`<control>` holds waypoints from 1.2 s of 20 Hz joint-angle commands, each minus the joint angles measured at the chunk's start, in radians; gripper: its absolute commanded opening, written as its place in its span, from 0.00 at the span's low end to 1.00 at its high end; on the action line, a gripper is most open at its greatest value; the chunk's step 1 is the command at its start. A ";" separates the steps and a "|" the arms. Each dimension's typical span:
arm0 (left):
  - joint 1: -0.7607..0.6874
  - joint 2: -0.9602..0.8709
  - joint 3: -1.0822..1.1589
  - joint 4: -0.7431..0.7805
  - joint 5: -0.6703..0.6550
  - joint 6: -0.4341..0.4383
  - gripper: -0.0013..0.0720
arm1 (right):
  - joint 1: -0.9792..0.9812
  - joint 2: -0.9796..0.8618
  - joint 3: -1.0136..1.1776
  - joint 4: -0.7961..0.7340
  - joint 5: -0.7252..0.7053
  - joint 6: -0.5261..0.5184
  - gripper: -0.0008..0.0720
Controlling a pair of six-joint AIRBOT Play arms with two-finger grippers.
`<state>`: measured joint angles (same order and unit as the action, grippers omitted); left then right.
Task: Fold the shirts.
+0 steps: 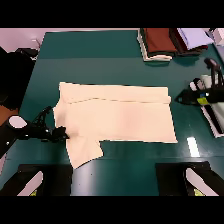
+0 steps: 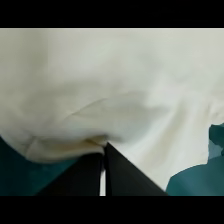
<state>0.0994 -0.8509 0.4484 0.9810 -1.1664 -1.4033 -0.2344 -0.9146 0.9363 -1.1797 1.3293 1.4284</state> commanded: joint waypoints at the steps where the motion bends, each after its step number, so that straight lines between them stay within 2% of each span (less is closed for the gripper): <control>1: 0.001 0.001 0.060 -0.010 -0.031 0.026 0.05 | -0.173 0.031 -0.180 -0.001 0.123 -0.053 0.72; 2: 0.001 0.001 0.072 -0.010 -0.029 0.026 0.05 | -0.236 0.027 -0.243 0.000 0.142 -0.069 0.75; 5: 0.001 0.001 0.097 -0.010 -0.023 0.044 0.05 | -0.359 -0.027 -0.378 0.002 0.142 -0.069 0.74; 10: 0.001 0.001 0.098 -0.011 -0.021 0.044 0.05 | -0.298 -0.147 -0.445 0.062 0.047 -0.067 0.70; 13: 0.001 0.001 0.098 -0.011 -0.034 0.051 0.05 | -0.191 -0.184 -0.444 0.097 -0.011 -0.064 0.55; 16: 0.001 0.002 0.098 0.014 -0.079 0.050 0.04 | -0.123 -0.158 -0.444 0.077 -0.027 -0.065 0.08; 17: 0.001 0.002 0.098 0.018 -0.087 0.050 0.04 | -0.121 -0.128 -0.443 0.077 -0.027 -0.068 0.04; 19: 0.001 0.038 0.098 0.028 -0.106 0.048 0.04 | -0.127 -0.048 -0.443 0.066 -0.016 -0.068 0.04; 22: 0.001 0.183 0.098 0.067 -0.138 -0.016 0.04 | -0.154 0.071 -0.414 -0.020 0.073 -0.067 0.04; 24: 0.001 0.257 0.098 0.053 -0.216 -0.045 0.04 | -0.153 0.141 -0.360 -0.076 0.125 -0.056 0.04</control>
<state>0.0990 -0.6884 0.5453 1.0245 -1.3029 -1.4010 -0.3832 -0.8642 0.5323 -1.1805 1.3830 1.3617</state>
